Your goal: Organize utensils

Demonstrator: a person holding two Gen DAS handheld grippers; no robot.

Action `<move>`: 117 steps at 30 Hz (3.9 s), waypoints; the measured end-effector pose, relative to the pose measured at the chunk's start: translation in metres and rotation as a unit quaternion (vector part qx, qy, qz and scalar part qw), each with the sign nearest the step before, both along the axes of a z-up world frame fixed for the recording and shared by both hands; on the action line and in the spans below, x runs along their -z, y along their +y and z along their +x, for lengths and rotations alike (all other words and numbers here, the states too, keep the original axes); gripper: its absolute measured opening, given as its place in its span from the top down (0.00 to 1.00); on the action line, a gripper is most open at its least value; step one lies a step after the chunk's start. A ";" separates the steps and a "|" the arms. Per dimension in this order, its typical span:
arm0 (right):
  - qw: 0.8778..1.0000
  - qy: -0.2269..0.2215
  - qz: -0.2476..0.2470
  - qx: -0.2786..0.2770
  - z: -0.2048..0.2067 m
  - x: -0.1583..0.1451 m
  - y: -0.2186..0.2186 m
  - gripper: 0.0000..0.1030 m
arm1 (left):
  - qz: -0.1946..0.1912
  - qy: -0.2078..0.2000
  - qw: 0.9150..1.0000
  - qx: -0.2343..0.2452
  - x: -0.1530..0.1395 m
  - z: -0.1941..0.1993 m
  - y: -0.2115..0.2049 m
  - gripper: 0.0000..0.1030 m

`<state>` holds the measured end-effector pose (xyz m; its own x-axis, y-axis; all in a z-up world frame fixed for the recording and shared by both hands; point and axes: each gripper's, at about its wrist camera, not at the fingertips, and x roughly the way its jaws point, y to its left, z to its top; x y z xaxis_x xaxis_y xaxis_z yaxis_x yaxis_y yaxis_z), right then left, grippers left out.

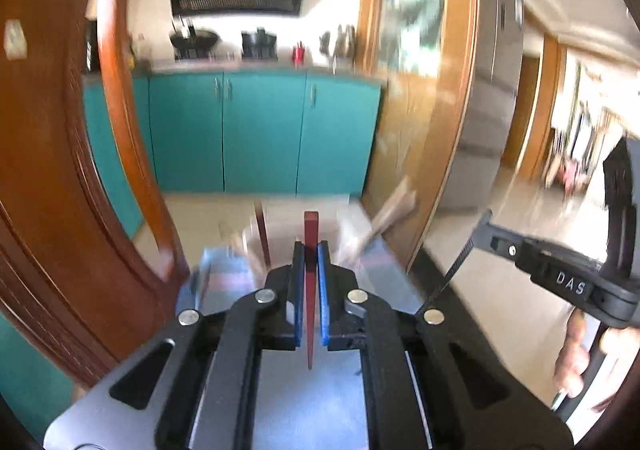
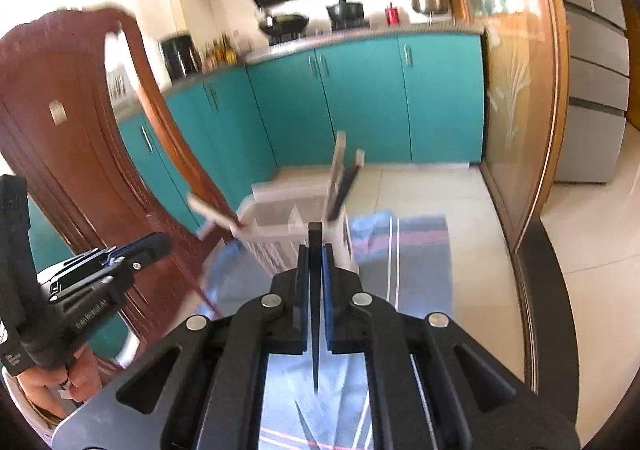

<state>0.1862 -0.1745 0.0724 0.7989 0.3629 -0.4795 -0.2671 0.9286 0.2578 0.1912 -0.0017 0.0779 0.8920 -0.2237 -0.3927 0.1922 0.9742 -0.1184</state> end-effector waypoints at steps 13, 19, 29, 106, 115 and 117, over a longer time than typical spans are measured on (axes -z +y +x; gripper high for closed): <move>0.974 -0.187 0.083 0.094 0.010 -0.083 -0.010 0.93 | -0.088 -0.143 0.981 -0.098 -0.053 0.019 0.039 0.93; 0.979 -0.172 0.052 0.097 0.040 -0.059 0.011 0.93 | -0.044 -0.113 0.987 -0.100 -0.027 0.053 0.019 0.93; 0.988 -0.135 -0.005 0.076 0.067 -0.019 0.039 0.94 | -0.002 -0.064 0.993 -0.095 0.018 0.085 -0.006 0.93; 0.977 -0.143 -0.118 0.101 -0.126 0.097 0.027 0.03 | 0.053 -0.063 0.992 -0.094 0.123 -0.116 0.011 0.03; 0.978 -0.144 -0.110 0.106 -0.126 0.097 0.022 0.03 | 0.058 -0.056 0.993 -0.090 0.124 -0.114 0.006 0.03; 0.978 -0.144 -0.109 0.108 -0.127 0.098 0.021 0.03 | 0.059 -0.055 0.993 -0.089 0.126 -0.114 0.005 0.03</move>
<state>0.0591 -0.1540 -0.0252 0.9588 0.0857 -0.2709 -0.0917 0.9957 -0.0096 0.0775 0.0032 -0.0480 0.9521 -0.0173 -0.3054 0.0215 0.9997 0.0103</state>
